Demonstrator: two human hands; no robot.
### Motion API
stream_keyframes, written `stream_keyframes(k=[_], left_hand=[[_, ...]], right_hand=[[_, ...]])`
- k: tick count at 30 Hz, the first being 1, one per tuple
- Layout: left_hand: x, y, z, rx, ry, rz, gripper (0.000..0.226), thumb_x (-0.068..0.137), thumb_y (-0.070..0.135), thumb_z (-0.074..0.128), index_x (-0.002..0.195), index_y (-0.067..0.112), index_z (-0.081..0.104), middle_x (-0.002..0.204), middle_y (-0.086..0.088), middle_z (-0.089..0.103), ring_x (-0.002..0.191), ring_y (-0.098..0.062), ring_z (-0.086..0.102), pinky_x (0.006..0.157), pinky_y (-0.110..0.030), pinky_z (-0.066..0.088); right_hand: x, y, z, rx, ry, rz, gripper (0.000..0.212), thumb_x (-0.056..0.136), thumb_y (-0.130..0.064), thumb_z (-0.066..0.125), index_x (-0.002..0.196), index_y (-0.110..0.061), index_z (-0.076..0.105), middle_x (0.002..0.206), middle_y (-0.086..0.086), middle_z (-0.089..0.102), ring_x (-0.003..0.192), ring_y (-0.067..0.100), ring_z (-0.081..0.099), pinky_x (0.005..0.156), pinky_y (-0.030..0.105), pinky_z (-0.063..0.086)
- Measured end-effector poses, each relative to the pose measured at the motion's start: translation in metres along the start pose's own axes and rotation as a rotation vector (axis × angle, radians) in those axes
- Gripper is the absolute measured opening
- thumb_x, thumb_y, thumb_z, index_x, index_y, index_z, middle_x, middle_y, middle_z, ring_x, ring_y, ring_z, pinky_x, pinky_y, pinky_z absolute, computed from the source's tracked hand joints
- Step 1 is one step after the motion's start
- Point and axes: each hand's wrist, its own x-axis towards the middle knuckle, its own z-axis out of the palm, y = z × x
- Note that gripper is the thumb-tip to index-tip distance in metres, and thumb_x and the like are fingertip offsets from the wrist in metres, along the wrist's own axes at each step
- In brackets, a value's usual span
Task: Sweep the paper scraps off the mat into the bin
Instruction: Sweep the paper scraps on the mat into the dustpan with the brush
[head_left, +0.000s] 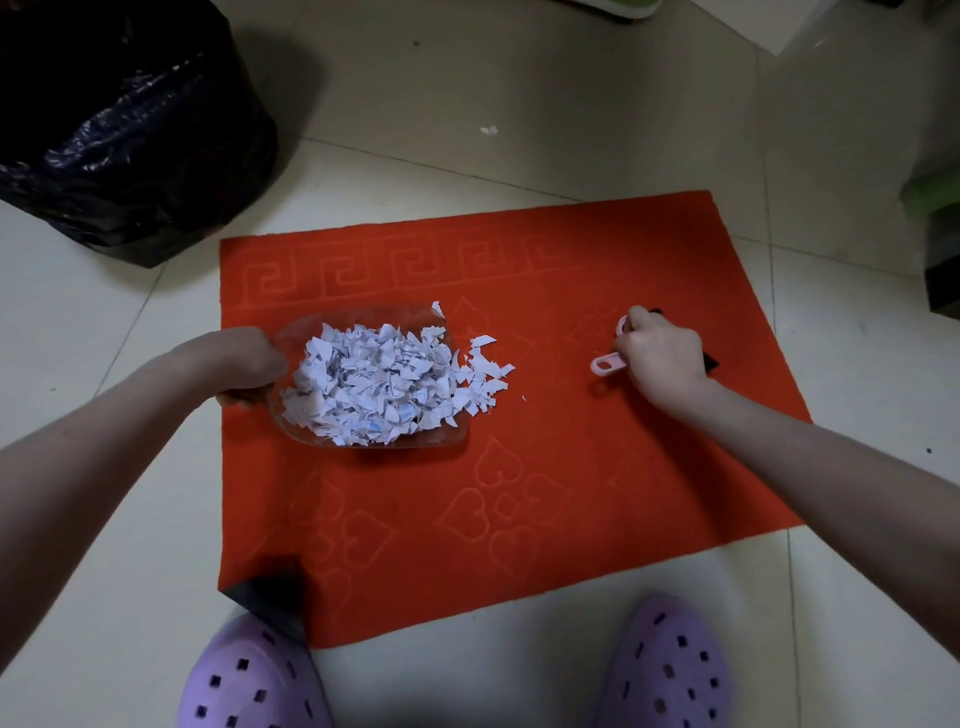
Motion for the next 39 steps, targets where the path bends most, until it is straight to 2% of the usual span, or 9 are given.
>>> stream_keyframes(k=[8,11,15,20,23,27,31,36,39], left_hand=[[0.002,0.0,0.0,0.0,-0.024,-0.015,0.034,0.088,0.003,0.039,0.055,0.0,0.049,0.03,-0.007,0.045,0.024,-0.017,0.036,0.032,-0.016,0.028],[0.002,0.0,0.0,-0.011,-0.022,-0.013,0.035,0.088,0.002,0.039,0.054,0.0,0.048,0.031,-0.008,0.044,0.024,-0.018,0.036,0.032,-0.015,0.028],[0.0,0.001,0.0,-0.021,-0.024,-0.016,0.035,0.088,0.001,0.039,0.054,-0.001,0.048,0.03,-0.007,0.044,0.023,-0.018,0.036,0.029,-0.014,0.027],[-0.002,0.0,0.0,-0.025,-0.032,-0.008,0.036,0.087,0.001,0.038,0.052,0.0,0.046,0.027,-0.005,0.043,0.021,-0.016,0.035,0.029,-0.014,0.028],[-0.004,0.0,0.001,-0.032,-0.031,0.0,0.036,0.087,0.0,0.037,0.052,0.0,0.046,0.026,-0.005,0.042,0.02,-0.016,0.035,0.029,-0.014,0.027],[-0.007,0.004,-0.001,-0.029,-0.027,0.009,0.04,0.089,0.002,0.035,0.05,0.002,0.044,0.024,-0.004,0.041,0.017,-0.014,0.034,0.027,-0.012,0.026],[-0.007,0.003,-0.002,-0.021,-0.028,0.011,0.039,0.089,0.003,0.036,0.051,0.003,0.045,0.025,-0.003,0.041,0.019,-0.014,0.035,0.032,-0.015,0.028],[-0.008,0.001,-0.002,-0.013,-0.029,0.017,0.039,0.087,0.003,0.036,0.049,0.004,0.045,0.026,-0.003,0.042,0.021,-0.014,0.035,0.039,-0.02,0.028],[-0.008,0.002,-0.002,-0.007,-0.032,0.016,0.037,0.086,0.004,0.038,0.05,0.004,0.046,0.028,-0.003,0.044,0.022,-0.014,0.035,0.041,-0.021,0.029]], right_hand=[[-0.003,0.007,0.008,0.042,0.077,-0.078,0.011,0.067,0.002,0.073,0.065,-0.006,0.067,0.074,0.007,0.051,0.059,0.025,0.052,0.046,0.016,0.012],[0.0,-0.003,0.004,0.048,0.025,-0.072,0.008,0.07,0.005,0.067,0.074,-0.002,0.063,0.085,0.011,0.053,0.068,0.028,0.054,0.045,0.019,0.012],[-0.003,-0.037,-0.014,0.157,0.1,-0.064,0.017,0.081,-0.001,0.058,0.097,-0.002,0.063,0.106,0.014,0.054,0.085,0.033,0.059,0.05,0.028,0.031],[-0.005,-0.119,-0.066,0.446,0.229,-0.393,0.016,0.082,-0.005,0.067,0.096,-0.011,0.067,0.101,0.01,0.056,0.083,0.029,0.063,0.053,0.028,0.03],[0.01,-0.155,-0.09,0.549,0.217,-0.583,0.011,0.088,-0.013,0.065,0.098,-0.011,0.068,0.098,0.009,0.056,0.075,0.018,0.051,0.049,0.03,0.038],[0.028,-0.182,-0.103,0.549,0.153,-0.663,0.008,0.088,-0.012,0.063,0.095,-0.01,0.067,0.099,0.006,0.052,0.069,0.013,0.04,0.05,0.028,0.034],[0.034,-0.185,-0.108,0.608,0.123,-0.727,0.005,0.086,-0.013,0.067,0.09,-0.011,0.068,0.094,0.003,0.051,0.061,0.008,0.043,0.049,0.02,0.03],[0.037,-0.175,-0.111,0.696,0.182,-0.656,0.015,0.094,-0.021,0.058,0.101,-0.013,0.068,0.096,0.002,0.059,0.074,0.018,0.059,0.061,0.037,0.053],[0.036,-0.162,-0.116,0.824,0.184,-0.588,0.025,0.091,-0.023,0.06,0.116,-0.018,0.062,0.094,-0.006,0.068,0.079,0.012,0.065,0.068,0.03,0.054]])
